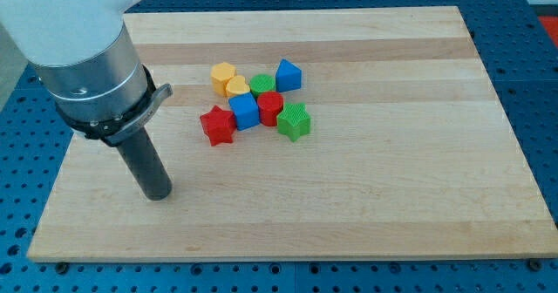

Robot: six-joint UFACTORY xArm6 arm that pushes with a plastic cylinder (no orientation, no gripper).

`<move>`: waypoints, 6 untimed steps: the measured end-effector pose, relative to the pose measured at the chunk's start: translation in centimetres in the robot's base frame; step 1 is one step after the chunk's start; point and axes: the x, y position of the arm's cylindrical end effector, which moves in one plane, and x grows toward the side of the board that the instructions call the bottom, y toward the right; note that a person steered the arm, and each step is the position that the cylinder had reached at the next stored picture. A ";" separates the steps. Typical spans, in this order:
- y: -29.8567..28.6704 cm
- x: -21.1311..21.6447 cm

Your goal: Point your arm at red star

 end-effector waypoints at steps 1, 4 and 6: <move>0.0 0.0; 0.0 -0.2; 4.4 -3.7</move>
